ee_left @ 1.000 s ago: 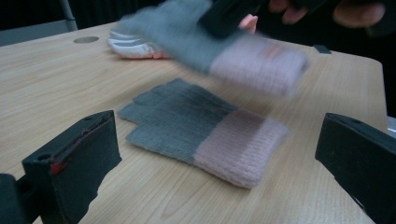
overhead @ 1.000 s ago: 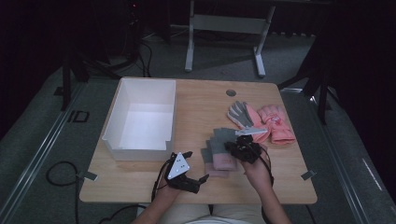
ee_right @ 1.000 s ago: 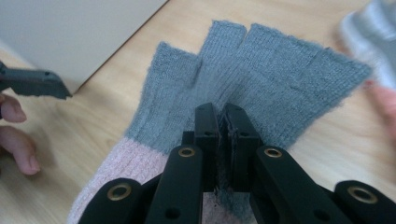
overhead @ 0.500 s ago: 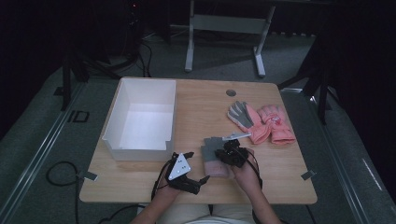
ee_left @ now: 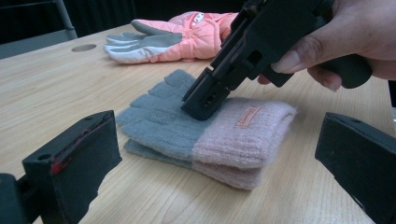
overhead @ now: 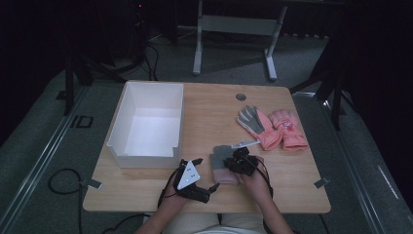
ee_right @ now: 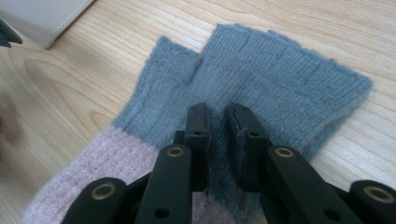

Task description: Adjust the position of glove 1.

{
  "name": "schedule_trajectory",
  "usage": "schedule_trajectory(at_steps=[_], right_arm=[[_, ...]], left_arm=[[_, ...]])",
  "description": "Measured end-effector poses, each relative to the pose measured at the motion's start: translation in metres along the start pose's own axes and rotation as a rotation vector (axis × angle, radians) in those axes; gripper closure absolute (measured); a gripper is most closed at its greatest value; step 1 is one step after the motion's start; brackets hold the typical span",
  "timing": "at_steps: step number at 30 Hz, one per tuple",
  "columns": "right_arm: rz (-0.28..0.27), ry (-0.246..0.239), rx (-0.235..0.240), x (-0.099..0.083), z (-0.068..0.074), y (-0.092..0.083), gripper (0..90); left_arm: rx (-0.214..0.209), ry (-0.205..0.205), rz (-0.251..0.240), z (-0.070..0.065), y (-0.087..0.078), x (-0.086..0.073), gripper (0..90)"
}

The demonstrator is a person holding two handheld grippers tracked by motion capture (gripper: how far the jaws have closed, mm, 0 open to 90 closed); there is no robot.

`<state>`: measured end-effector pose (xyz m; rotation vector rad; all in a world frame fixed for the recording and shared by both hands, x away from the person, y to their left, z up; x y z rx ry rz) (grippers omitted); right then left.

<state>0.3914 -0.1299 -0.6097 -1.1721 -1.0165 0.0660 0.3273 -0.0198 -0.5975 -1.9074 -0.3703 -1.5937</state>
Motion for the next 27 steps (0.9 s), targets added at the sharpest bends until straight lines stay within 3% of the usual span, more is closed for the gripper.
schedule_trajectory(at_steps=[10,18,22,25,26,27], right_arm=[[-0.032,-0.001,0.003,0.006,0.0,-0.007,82.3],[-0.02,0.005,0.014,0.001,-0.004,-0.001,73.4],[-0.059,0.001,-0.006,0.007,-0.014,-0.02,69.5],[-0.088,0.03,-0.04,0.008,-0.037,-0.037,68.2],[-0.088,0.03,-0.04,0.008,-0.037,-0.037,68.2],[-0.097,0.046,-0.036,0.008,-0.044,-0.041,66.9]], left_arm=[[-0.02,-0.005,0.0,0.0,0.0,0.0,0.0],[-0.036,0.02,0.023,-0.002,0.003,-0.001,0.0],[-0.06,0.017,0.086,-0.006,0.004,0.003,1.0],[-0.128,-0.035,0.134,-0.012,0.007,0.007,4.1],[-0.145,-0.042,0.151,-0.014,0.009,0.008,4.1],[-0.125,-0.022,0.203,-0.019,0.014,0.007,4.2]])
Point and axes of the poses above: each handheld gripper's, and its own axes: y roughly forward along the jaws, x roughly out of its top, z roughly to its left, the point moved 9 cm from there along y, roughly forward along the jaws, and after that the axes turned 8 degrees about -y, right-handed, at the moved point
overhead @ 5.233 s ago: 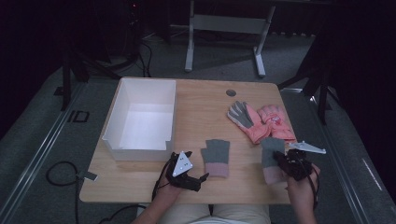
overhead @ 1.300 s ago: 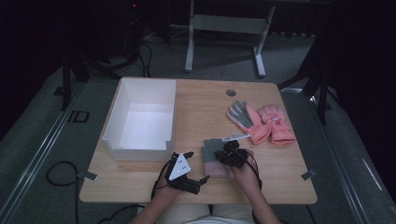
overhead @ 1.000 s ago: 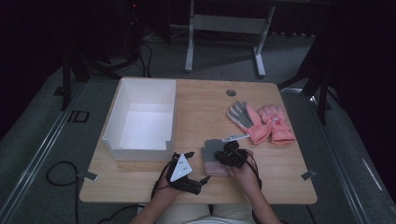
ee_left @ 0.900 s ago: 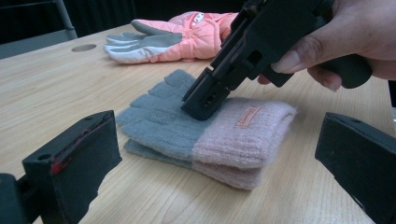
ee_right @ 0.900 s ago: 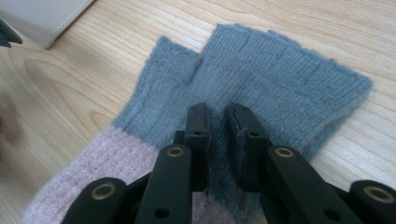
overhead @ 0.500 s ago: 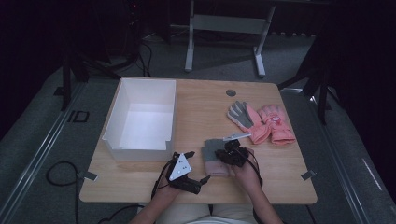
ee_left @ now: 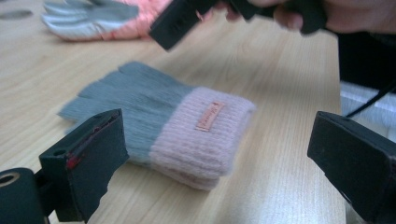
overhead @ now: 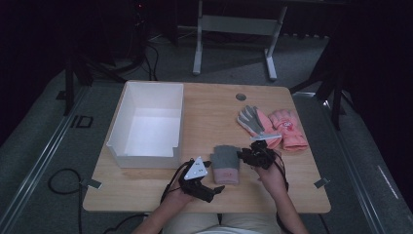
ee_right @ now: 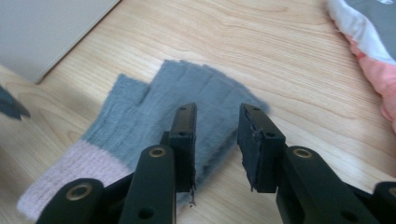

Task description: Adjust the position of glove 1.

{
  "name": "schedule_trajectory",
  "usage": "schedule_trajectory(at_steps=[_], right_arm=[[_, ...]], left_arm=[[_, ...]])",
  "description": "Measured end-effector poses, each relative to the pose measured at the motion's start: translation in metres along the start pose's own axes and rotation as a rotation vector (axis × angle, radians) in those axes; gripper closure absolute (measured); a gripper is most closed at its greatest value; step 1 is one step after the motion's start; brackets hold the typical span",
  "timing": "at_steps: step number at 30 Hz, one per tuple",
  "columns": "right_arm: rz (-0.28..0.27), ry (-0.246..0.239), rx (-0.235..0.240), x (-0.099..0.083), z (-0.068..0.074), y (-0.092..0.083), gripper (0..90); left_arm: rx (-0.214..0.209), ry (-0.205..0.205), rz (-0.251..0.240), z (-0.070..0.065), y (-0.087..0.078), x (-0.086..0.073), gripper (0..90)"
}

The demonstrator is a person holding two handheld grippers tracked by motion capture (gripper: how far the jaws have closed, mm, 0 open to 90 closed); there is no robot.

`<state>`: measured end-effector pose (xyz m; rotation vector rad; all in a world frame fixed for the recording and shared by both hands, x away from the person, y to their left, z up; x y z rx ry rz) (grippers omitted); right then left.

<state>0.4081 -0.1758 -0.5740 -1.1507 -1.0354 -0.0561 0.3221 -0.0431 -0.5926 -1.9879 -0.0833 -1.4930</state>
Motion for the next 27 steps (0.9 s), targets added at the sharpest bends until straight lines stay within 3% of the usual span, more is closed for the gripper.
schedule_trajectory(at_steps=[1,2,4,6,9,12,14,16,17,19,23,27], right_arm=[[0.0,0.0,0.0,0.0,0.0,0.0,66.9],[0.001,0.007,0.001,-0.001,-0.003,0.0,66.3],[0.0,0.022,0.011,-0.001,-0.007,0.005,63.9],[0.0,0.031,0.023,0.002,-0.008,0.009,61.9],[0.001,0.049,0.017,0.005,-0.011,0.014,60.7],[0.001,0.1,0.018,0.007,-0.019,0.02,55.6],[-0.002,0.117,0.021,0.007,-0.022,0.022,53.0],[0.008,0.149,0.023,0.006,-0.026,0.032,48.0],[0.008,0.149,0.023,0.006,-0.026,0.032,48.0],[0.022,0.173,0.037,0.003,-0.023,0.04,44.4],[0.061,0.185,0.028,-0.003,-0.023,0.049,40.9],[0.074,0.184,0.025,-0.005,-0.021,0.055,41.0]], left_arm=[[0.0,0.0,0.0,0.0,0.0,0.0,4.2],[0.031,0.04,0.025,-0.001,0.003,0.0,4.2],[-0.012,0.108,0.054,-0.009,0.006,0.0,3.9],[-0.023,0.174,0.066,-0.014,0.011,0.002,4.5],[-0.003,0.29,0.055,-0.016,0.016,0.004,10.4],[0.021,0.385,0.092,-0.013,0.023,0.002,15.6],[0.035,0.403,0.104,-0.011,0.026,0.001,19.0],[0.059,0.453,0.148,-0.003,0.032,-0.003,21.1],[0.059,0.453,0.148,-0.003,0.032,-0.003,21.7],[0.083,0.519,0.178,-0.001,0.038,-0.009,22.4],[0.092,0.55,0.198,-0.002,0.043,-0.015,27.1],[0.111,0.549,0.209,0.002,0.046,-0.013,44.0]])
Point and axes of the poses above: each handheld gripper's, and its own axes: y roughly forward along the jaws, x roughly out of its top, z roughly to its left, the point moved 9 cm from there along y, roughly forward along the jaws, and after that the axes turned 8 degrees about -y, right-handed, at the moved point
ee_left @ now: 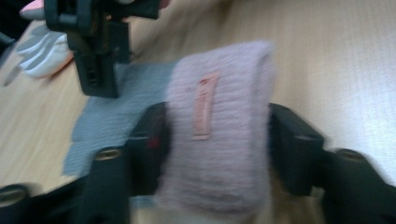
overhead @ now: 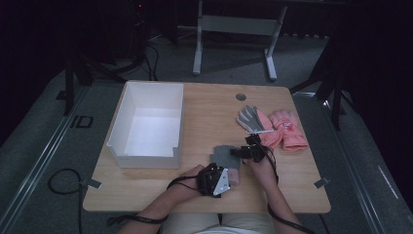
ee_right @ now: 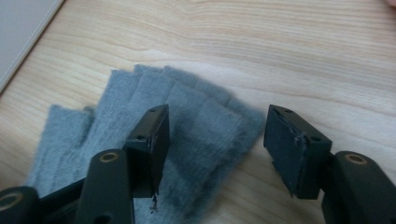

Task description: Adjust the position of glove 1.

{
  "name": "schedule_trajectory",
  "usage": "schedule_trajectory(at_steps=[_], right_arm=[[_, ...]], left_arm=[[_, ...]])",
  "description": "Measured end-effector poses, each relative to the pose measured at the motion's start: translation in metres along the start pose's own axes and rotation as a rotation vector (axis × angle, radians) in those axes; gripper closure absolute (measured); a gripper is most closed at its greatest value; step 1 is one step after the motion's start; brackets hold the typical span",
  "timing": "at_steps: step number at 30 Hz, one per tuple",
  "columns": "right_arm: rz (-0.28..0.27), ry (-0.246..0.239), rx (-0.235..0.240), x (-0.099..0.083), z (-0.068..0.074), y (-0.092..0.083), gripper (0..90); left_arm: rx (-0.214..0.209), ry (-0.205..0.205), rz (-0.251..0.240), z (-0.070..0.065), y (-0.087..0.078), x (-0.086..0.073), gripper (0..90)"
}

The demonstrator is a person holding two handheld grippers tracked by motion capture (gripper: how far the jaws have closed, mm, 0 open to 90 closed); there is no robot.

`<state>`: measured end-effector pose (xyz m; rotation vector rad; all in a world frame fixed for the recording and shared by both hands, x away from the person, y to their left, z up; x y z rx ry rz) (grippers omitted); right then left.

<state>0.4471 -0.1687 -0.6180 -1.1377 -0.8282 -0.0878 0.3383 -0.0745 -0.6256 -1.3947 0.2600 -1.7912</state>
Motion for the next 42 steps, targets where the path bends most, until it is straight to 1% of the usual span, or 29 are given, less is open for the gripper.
schedule_trajectory(at_steps=[2,4,5,6,9,10,11,12,15,16,18,19,21,23,24,25,26,27,28,30,31,32,33,35,36,37,39,40,42], right_arm=[[0.007,-0.001,0.018,0.0,0.004,0.001,43.8],[0.011,0.003,0.045,0.0,0.007,0.001,47.4],[0.014,0.012,0.064,0.0,0.009,0.002,49.8],[0.013,0.031,0.098,0.0,0.01,0.002,52.2],[0.021,0.07,0.183,0.0,0.015,0.004,56.2],[0.026,0.069,0.196,0.0,0.017,0.004,56.9],[0.026,0.069,0.196,0.0,0.017,0.004,56.9],[0.035,0.071,0.239,0.002,0.023,0.007,58.0],[0.034,0.057,0.249,0.004,0.025,0.01,59.4],[0.041,0.047,0.278,0.005,0.029,0.012,63.1],[0.04,0.028,0.293,0.006,0.032,0.012,70.2],[0.033,0.007,0.289,0.007,0.033,0.011,71.5],[0.012,-0.022,0.282,0.008,0.035,0.008,72.9],[-0.008,-0.039,0.28,0.01,0.037,0.003,73.4],[-0.021,-0.044,0.285,0.011,0.038,0.0,73.5],[-0.027,-0.045,0.29,0.012,0.039,-0.003,73.5],[-0.037,-0.05,0.282,0.014,0.039,-0.007,73.5],[-0.045,-0.056,0.28,0.016,0.039,-0.01,73.5],[-0.061,-0.063,0.28,0.019,0.039,-0.016,73.6],[-0.088,-0.062,0.285,0.026,0.039,-0.026,73.6],[-0.107,-0.07,0.282,0.032,0.038,-0.034,73.6],[-0.116,-0.074,0.281,0.035,0.038,-0.039,73.6],[-0.125,-0.081,0.28,0.039,0.039,-0.046,73.7],[-0.135,-0.087,0.28,0.042,0.04,-0.05,73.7],[-0.135,-0.087,0.28,0.042,0.04,-0.05,73.7],[-0.16,-0.101,0.29,0.052,0.043,-0.063,73.7],[-0.176,-0.11,0.295,0.058,0.047,-0.07,73.8],[-0.18,-0.116,0.295,0.061,0.049,-0.073,73.8],[-0.188,-0.128,0.295,0.067,0.053,-0.077,73.9]], left_arm=[[-0.011,-0.003,-0.003,0.001,0.0,0.0,50.6],[-0.061,-0.028,-0.019,0.007,-0.002,0.0,58.0],[-0.061,-0.028,-0.019,0.007,-0.002,0.0,61.5],[-0.094,-0.036,-0.027,0.009,-0.002,-0.001,63.5],[-0.154,-0.045,-0.024,0.013,-0.002,-0.002,66.2],[-0.173,-0.05,-0.022,0.014,-0.002,-0.002,66.6],[-0.173,-0.05,-0.022,0.014,-0.002,-0.002,66.9],[-0.207,-0.065,-0.021,0.017,-0.002,-0.002,67.2],[-0.233,-0.064,-0.008,0.019,-0.002,-0.002,67.5],[-0.249,-0.061,0.003,0.02,-0.003,-0.002,67.9],[-0.253,-0.064,0.007,0.021,-0.003,-0.002,68.0],[-0.268,-0.09,0.013,0.022,-0.004,-0.003,68.3],[-0.276,-0.12,0.021,0.024,-0.006,-0.003,68.6],[-0.285,-0.138,0.03,0.026,-0.008,-0.001,68.8],[-0.292,-0.159,0.029,0.027,-0.01,0.001,68.8],[-0.292,-0.159,0.029,0.027,-0.01,0.001,68.8],[-0.29,-0.177,0.029,0.028,-0.012,0.005,68.7],[-0.285,-0.175,0.031,0.029,-0.014,0.008,68.7],[-0.265,-0.162,0.028,0.033,-0.02,0.018,68.7],[-0.259,-0.155,0.03,0.036,-0.023,0.022,68.7],[-0.248,-0.156,0.012,0.04,-0.03,0.033,68.7],[-0.248,-0.147,0.015,0.044,-0.035,0.038,68.7],[-0.246,-0.139,0.013,0.045,-0.038,0.041,68.7],[-0.246,-0.139,0.013,0.045,-0.038,0.041,68.7],[-0.239,-0.11,0.025,0.05,-0.046,0.049,68.7],[-0.237,-0.094,0.03,0.054,-0.054,0.055,68.7],[-0.227,-0.067,0.032,0.057,-0.062,0.06,68.7],[-0.22,-0.044,0.046,0.062,-0.07,0.063,68.7],[-0.219,-0.042,0.048,0.063,-0.072,0.064,68.8]])
Point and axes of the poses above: each handheld gripper's, and its own axes: y roughly forward along the jaws, x roughly out of its top, z roughly to its left, the point moved 9 cm from there along y, roughly forward along the jaws, and after that the axes turned 8 degrees about -y, right-handed, at the moved point
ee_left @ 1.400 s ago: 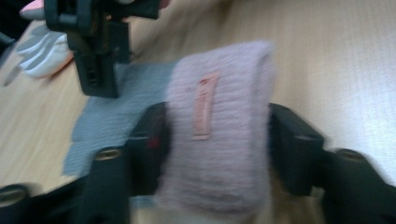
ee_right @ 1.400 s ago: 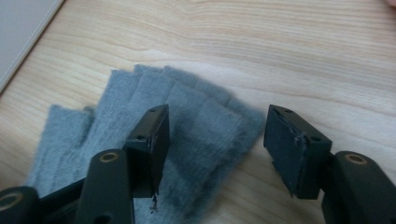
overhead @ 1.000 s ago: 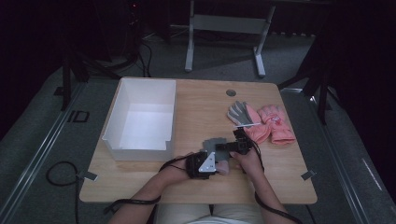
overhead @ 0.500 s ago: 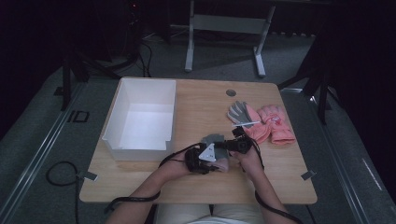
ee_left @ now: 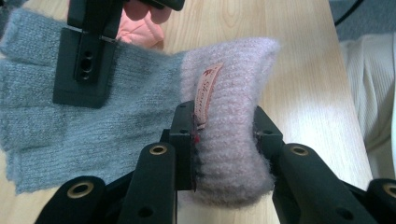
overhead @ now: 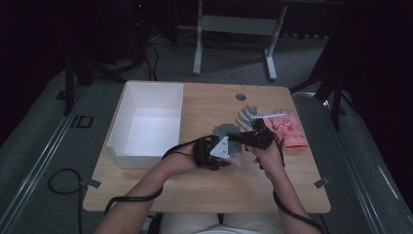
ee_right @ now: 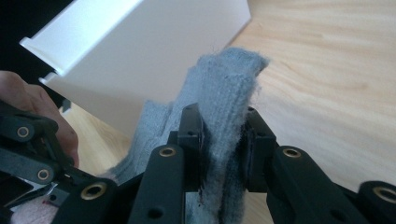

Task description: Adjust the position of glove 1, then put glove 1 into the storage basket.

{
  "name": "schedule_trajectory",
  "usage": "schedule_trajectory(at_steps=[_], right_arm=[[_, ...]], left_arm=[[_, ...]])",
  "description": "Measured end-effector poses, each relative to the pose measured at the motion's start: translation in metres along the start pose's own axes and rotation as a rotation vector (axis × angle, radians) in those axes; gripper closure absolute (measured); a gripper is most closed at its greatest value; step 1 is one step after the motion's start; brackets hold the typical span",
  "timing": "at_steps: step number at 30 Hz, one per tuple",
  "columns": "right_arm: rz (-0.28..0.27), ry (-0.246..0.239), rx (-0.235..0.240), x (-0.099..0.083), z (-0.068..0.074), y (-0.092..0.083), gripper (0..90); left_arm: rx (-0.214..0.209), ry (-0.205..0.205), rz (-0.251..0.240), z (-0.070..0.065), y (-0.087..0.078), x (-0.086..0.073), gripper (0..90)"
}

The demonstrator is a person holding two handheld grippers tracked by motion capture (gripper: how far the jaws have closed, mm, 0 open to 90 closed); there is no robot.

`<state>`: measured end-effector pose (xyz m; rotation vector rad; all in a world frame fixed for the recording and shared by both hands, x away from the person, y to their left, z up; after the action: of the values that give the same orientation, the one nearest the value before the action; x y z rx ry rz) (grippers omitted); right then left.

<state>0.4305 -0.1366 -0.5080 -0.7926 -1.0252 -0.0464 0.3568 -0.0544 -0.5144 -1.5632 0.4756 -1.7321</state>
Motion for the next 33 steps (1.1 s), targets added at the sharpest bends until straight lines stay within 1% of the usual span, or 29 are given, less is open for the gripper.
schedule_trajectory(at_steps=[3,4,5,6,7,8,9,10,13,15,16,17,19,20,21,22,23,26,28,29,30,32,33], right_arm=[[-0.01,-0.012,0.003,0.011,0.006,-0.002,73.8],[-0.013,-0.016,0.004,0.016,0.008,-0.002,73.8],[-0.013,-0.016,0.004,0.016,0.008,-0.002,73.8],[-0.021,-0.022,0.006,0.025,0.012,-0.001,73.8],[-0.026,-0.026,0.005,0.028,0.014,-0.001,73.8],[-0.026,-0.027,0.007,0.032,0.016,0.0,73.8],[-0.026,-0.027,0.007,0.032,0.016,0.0,73.8],[-0.035,-0.034,0.008,0.041,0.02,0.001,73.8],[-0.044,-0.041,0.015,0.053,0.026,0.003,73.8],[-0.046,-0.054,0.015,0.061,0.031,0.006,73.8],[-0.046,-0.054,0.015,0.061,0.031,0.006,73.8],[-0.048,-0.061,0.021,0.068,0.035,0.01,73.8],[-0.051,-0.065,0.029,0.076,0.04,0.014,73.8],[-0.053,-0.071,0.032,0.08,0.043,0.016,73.8],[-0.054,-0.071,0.037,0.084,0.045,0.017,73.8],[-0.057,-0.076,0.041,0.087,0.048,0.019,73.8],[-0.058,-0.082,0.042,0.091,0.051,0.021,73.8],[-0.056,-0.103,0.045,0.101,0.06,0.03,73.8],[-0.051,-0.117,0.049,0.107,0.065,0.037,73.8],[-0.049,-0.123,0.049,0.11,0.068,0.041,73.8],[-0.046,-0.133,0.051,0.112,0.07,0.044,73.8],[-0.046,-0.137,0.052,0.115,0.073,0.047,73.8],[-0.036,-0.15,0.058,0.118,0.078,0.054,73.8]], left_arm=[[0.001,0.013,0.016,0.006,-0.015,0.004,68.8],[0.0,0.017,0.02,0.006,-0.017,0.004,68.7],[0.0,0.017,0.02,0.006,-0.017,0.004,68.8],[0.009,0.027,0.032,0.011,-0.026,0.006,68.7],[0.008,0.031,0.04,0.013,-0.031,0.007,68.7],[0.014,0.038,0.047,0.016,-0.035,0.007,68.7],[0.014,0.038,0.047,0.016,-0.035,0.007,68.7],[0.019,0.048,0.059,0.02,-0.044,0.008,68.7],[0.029,0.067,0.085,0.027,-0.057,0.008,68.7],[0.043,0.079,0.103,0.031,-0.065,0.007,68.7],[0.043,0.079,0.103,0.031,-0.065,0.007,68.7],[0.054,0.081,0.115,0.034,-0.073,0.005,68.7],[0.069,0.091,0.125,0.038,-0.081,0.003,68.7],[0.069,0.091,0.125,0.038,-0.081,0.003,68.6],[0.076,0.094,0.127,0.039,-0.085,0.001,68.6],[0.093,0.105,0.134,0.043,-0.094,-0.002,68.6],[0.093,0.097,0.133,0.044,-0.097,-0.004,68.6],[0.101,0.089,0.146,0.049,-0.108,-0.011,68.6],[0.112,0.082,0.145,0.052,-0.114,-0.016,68.6],[0.112,0.082,0.145,0.052,-0.114,-0.016,68.6],[0.119,0.08,0.142,0.055,-0.121,-0.022,68.6],[0.117,0.073,0.142,0.056,-0.124,-0.025,68.7],[0.12,0.059,0.143,0.058,-0.13,-0.032,68.6]])
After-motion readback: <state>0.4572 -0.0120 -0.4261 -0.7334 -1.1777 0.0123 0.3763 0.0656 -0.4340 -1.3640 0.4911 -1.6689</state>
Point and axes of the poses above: each handheld gripper's, and its own axes: y roughly forward along the jaws, x roughly out of its top, z roughly to its left, the point moved 9 cm from there along y, roughly forward along the jaws, and after that the axes turned 8 degrees about -y, right-handed, at the moved point
